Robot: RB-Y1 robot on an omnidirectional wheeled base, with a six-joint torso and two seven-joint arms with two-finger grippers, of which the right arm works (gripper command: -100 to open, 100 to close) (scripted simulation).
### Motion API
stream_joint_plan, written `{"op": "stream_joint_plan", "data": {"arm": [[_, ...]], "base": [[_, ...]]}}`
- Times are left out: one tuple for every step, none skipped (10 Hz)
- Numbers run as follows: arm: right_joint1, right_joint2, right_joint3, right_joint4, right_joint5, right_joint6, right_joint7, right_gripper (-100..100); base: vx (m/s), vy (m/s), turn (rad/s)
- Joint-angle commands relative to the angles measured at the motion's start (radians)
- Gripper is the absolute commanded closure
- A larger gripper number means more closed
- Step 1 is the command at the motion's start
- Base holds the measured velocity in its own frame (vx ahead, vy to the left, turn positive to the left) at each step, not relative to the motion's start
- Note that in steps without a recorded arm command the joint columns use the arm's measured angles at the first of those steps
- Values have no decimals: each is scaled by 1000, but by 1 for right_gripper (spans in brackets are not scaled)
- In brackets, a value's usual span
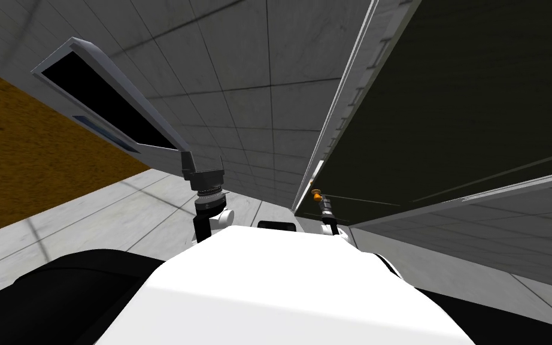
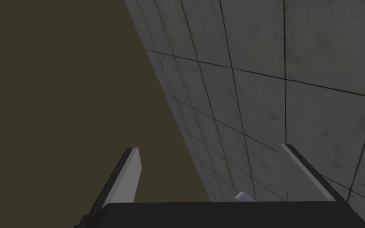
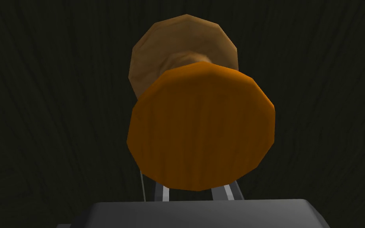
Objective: Pull the door open
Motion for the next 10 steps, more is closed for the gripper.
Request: {"op": "stream_joint_plan", "data": {"arm": [[36,25,17,-50,8,30,3,100],[36,25,17,-89,8,30,3,100],[34,27,24,-94,-8,35,-39,100],[34,27,24,-94,-8,35,-39,100],[31,29,30,-95,-25,39,-74,100],[31,29,30,-95,-25,39,-80,100],[29,31,37,-96,-42,43,-114,100],[29,31,37,-96,-42,43,-122,100],[26,33,44,-97,-59,47,-160,100],[24,35,50,-98,-75,52,-186,100]], "base": [[8,-1,12],[-5,-3,-27],[-43,-20,43],[-41,-27,61],[-40,-22,87],[-31,-11,26],[-39,-15,44],[-32,-9,52],[-37,-15,36],[-77,-36,85]]}}
